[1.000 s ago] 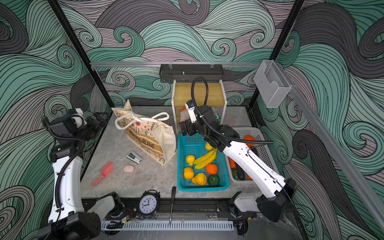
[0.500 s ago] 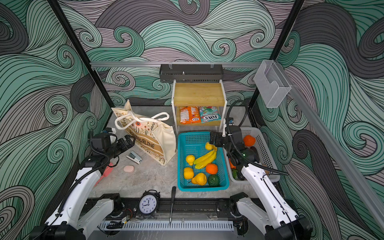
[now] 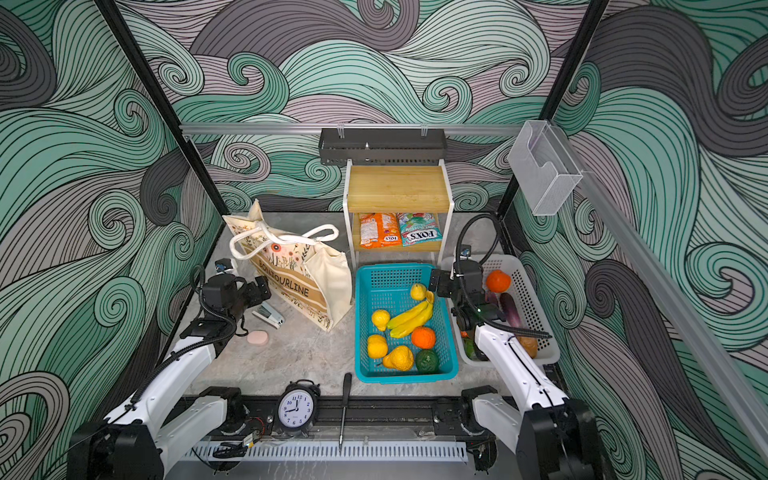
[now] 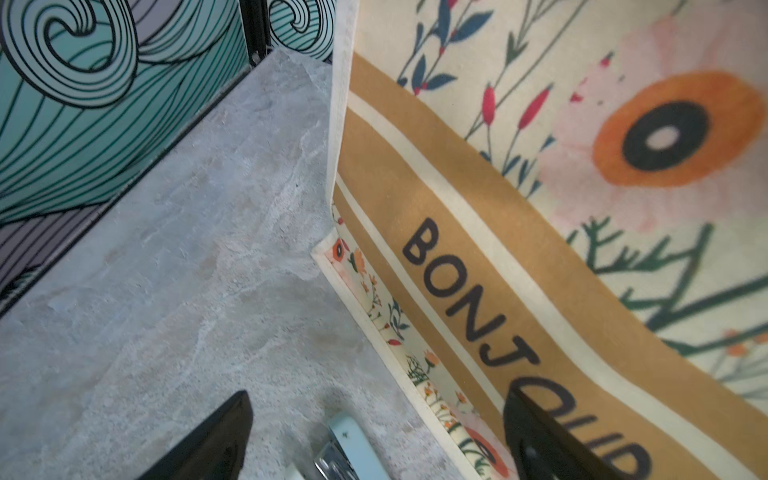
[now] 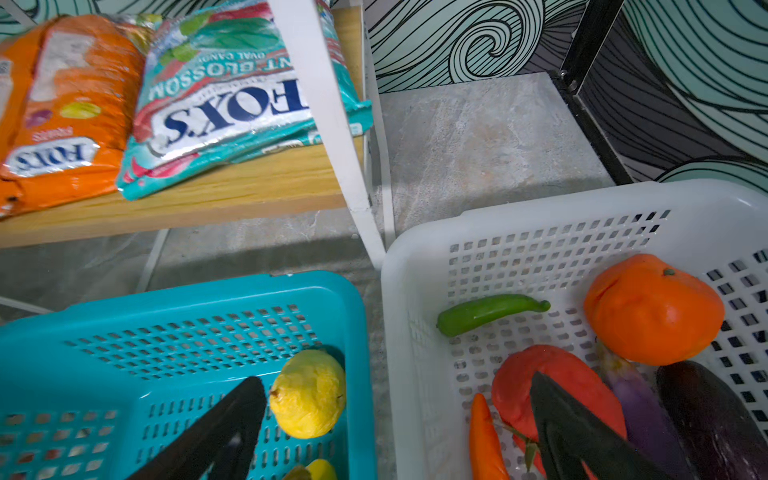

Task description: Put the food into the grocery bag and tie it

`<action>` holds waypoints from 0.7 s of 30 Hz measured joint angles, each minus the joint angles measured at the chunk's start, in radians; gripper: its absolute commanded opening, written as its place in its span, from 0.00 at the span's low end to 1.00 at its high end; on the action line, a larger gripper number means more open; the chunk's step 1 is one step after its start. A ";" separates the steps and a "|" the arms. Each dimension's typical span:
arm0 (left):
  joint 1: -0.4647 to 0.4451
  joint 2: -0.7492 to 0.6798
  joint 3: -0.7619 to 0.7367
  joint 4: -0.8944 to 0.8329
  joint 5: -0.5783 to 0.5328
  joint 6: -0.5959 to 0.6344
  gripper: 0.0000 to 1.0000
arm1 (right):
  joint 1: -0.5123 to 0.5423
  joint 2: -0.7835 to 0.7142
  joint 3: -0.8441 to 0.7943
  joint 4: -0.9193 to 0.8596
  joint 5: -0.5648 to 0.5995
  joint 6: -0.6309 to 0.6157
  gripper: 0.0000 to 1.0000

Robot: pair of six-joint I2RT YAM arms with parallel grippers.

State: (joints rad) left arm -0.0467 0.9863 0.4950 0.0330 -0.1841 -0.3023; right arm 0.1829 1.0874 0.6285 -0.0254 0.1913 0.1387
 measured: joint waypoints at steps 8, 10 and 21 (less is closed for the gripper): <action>0.001 0.115 -0.001 0.153 -0.084 0.114 0.93 | -0.025 0.125 -0.105 0.256 0.071 -0.110 0.99; 0.006 0.137 -0.001 0.183 -0.082 0.139 0.93 | -0.044 0.148 -0.116 0.305 0.073 -0.114 0.99; 0.087 0.344 -0.001 0.345 -0.004 0.201 0.92 | -0.112 0.296 -0.117 0.544 0.075 -0.104 0.99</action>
State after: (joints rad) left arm 0.0406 1.3304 0.4942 0.3782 -0.1883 -0.1009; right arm 0.0708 1.3838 0.5117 0.5190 0.2661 0.0345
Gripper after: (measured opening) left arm 0.918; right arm 0.992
